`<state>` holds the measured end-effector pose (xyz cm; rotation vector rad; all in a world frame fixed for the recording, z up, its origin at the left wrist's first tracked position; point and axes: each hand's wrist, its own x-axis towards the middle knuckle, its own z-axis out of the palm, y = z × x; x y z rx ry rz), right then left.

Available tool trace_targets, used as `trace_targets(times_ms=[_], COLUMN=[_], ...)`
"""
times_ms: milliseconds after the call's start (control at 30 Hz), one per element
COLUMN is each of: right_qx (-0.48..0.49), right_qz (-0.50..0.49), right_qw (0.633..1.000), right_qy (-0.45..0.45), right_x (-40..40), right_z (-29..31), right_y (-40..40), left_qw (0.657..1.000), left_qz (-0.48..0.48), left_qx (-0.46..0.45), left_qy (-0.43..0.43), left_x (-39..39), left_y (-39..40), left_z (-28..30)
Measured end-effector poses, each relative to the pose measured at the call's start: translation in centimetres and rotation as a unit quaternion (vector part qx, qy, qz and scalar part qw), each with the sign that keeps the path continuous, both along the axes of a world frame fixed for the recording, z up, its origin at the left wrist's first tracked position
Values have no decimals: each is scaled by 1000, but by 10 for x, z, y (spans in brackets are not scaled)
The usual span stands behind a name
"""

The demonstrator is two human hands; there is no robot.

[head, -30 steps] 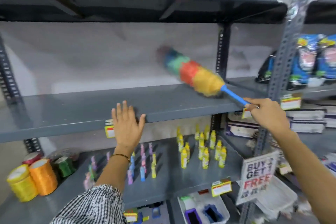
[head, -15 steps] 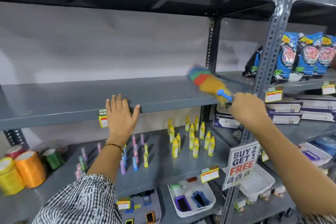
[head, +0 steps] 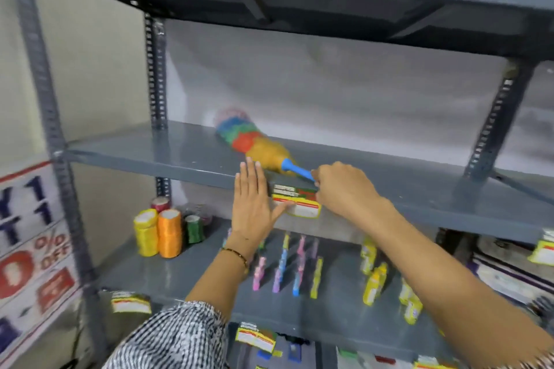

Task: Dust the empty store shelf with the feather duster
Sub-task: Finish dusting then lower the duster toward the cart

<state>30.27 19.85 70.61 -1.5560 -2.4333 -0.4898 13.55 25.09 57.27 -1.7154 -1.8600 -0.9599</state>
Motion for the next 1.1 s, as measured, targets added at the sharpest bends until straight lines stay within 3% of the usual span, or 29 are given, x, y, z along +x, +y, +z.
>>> trace_targets(times_ms=[300,467,733,1000,1100], right_qx=[-28,-20,14,22,17], right_qz=[201,299,313,308,315], right_qw=[979,954,950,951,949], right_qy=[-3,-3,-3,34,7], right_x=[-73,-59,-12,40,51], right_z=[15,23,32,15,5], right_y=[77,93,99,84,65], left_qw=[1000,998,992,991,992], left_qz=[23,57,87,86,69], left_qx=[10,15,90,80,88], left_qy=[-13,4,35,57,61], left_x=[-26,-25,-4,-2,-2], left_y=[0,2,-16,-47,-68], left_z=[-4,-7,-9,-15,-26])
